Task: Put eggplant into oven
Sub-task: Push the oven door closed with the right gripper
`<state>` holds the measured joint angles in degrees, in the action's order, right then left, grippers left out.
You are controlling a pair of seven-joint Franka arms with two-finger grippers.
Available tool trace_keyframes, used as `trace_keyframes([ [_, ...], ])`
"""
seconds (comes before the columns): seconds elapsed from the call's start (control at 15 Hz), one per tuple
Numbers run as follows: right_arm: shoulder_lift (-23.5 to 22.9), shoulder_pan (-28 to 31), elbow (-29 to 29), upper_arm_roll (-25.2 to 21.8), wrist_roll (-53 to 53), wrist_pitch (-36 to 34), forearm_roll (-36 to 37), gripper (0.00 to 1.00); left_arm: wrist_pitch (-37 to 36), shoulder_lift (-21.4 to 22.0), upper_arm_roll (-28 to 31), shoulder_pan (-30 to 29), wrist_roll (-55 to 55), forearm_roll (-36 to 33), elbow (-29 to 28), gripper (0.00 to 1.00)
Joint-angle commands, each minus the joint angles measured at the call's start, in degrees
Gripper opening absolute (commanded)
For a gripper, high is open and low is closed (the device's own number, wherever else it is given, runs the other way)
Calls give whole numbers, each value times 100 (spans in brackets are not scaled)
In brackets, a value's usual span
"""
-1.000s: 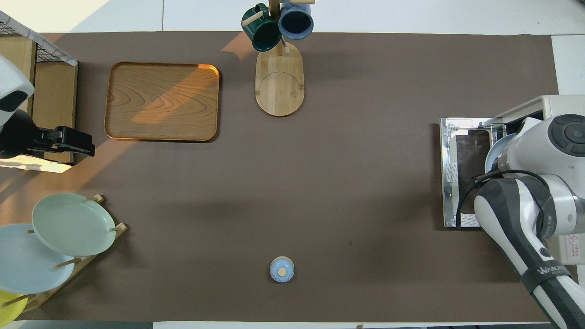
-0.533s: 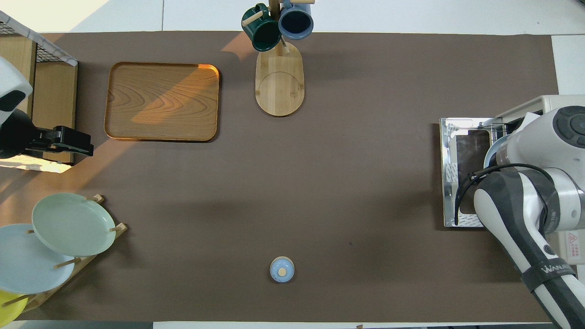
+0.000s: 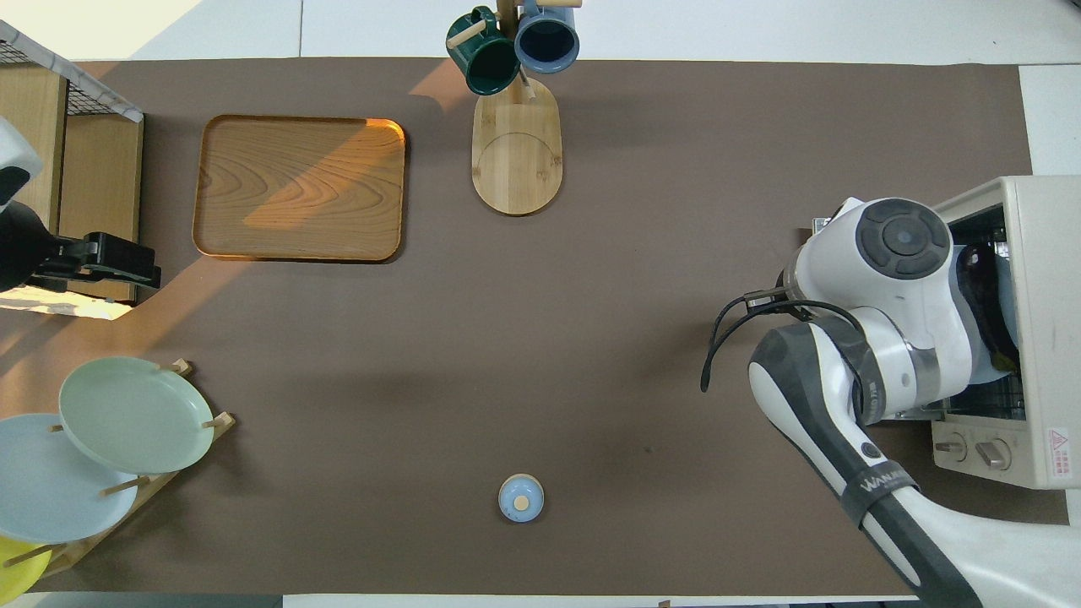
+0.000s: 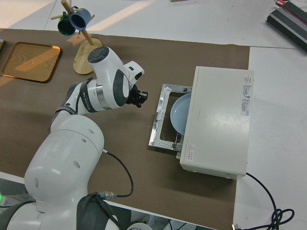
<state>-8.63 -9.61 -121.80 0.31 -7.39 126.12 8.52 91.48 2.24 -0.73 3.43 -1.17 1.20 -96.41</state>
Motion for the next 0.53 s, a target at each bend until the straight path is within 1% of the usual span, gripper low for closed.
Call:
trace_keyframes([
  [0.0, -95, 100, -106, -14, -26, 79, 429, 0, 45, 146, -59, -97, 144, -111, -106, 100],
  [0.13, -86, 153, -273, -22, -44, 237, 501, 0, 11, 146, -50, -105, 135, -111, -106, 100],
  [0.33, -103, 170, -353, -23, -26, 229, 1062, 0, 19, 146, -50, -123, 135, -111, -106, 100],
  [0.47, -95, 275, -414, -23, -52, 263, 1196, 0, 19, 146, -50, -123, 135, -111, -106, 100],
])
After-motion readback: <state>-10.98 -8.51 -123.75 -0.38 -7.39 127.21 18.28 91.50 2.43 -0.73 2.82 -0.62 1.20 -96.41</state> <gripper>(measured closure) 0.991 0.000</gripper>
